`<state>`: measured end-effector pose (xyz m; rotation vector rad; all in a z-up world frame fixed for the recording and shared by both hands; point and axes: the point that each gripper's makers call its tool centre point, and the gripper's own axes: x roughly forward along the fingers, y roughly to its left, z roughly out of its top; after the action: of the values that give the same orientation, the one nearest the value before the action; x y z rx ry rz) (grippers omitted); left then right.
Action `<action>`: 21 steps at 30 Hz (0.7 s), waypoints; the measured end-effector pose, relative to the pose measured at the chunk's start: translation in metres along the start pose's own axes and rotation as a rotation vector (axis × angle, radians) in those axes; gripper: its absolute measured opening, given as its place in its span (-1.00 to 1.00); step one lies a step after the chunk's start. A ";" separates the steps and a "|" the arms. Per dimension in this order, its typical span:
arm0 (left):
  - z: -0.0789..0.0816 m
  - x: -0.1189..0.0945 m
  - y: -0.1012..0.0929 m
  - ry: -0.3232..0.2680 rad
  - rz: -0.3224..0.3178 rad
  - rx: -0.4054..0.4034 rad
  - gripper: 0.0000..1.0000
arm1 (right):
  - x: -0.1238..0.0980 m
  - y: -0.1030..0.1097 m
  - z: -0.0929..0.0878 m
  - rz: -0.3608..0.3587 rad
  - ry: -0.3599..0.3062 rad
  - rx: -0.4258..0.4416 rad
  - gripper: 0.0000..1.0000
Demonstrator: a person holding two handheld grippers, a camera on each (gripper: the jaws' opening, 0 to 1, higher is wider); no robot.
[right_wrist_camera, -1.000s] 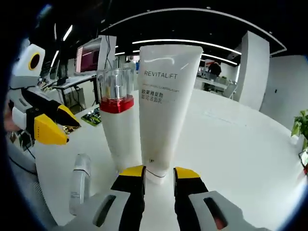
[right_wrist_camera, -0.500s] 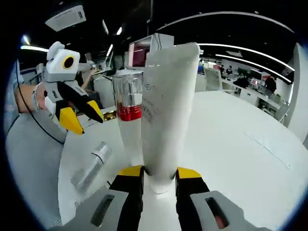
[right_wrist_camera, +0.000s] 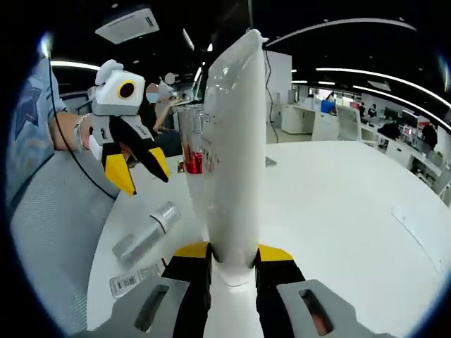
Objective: Arrange the skincare products in the storage area until every visible bottle or jar stands upright without overlapping.
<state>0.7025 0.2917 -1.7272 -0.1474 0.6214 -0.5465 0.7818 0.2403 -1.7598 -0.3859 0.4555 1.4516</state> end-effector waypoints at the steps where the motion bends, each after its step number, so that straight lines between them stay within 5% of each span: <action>1: 0.000 0.000 0.000 0.001 0.000 0.002 -0.52 | 0.000 0.001 0.000 0.006 0.003 -0.007 -0.64; 9: 0.001 0.000 0.001 -0.004 0.002 0.001 -0.52 | 0.000 0.001 0.000 0.009 -0.007 -0.008 -0.63; 16: 0.000 0.000 0.000 0.004 0.005 0.011 -0.52 | -0.008 0.007 -0.019 -0.034 0.014 0.132 -0.38; 21: 0.001 -0.001 0.002 0.004 0.018 0.025 -0.52 | -0.034 0.008 -0.028 -0.176 -0.044 0.275 -0.50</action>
<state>0.7033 0.2933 -1.7267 -0.1174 0.6195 -0.5376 0.7699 0.1972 -1.7659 -0.1685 0.5637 1.2055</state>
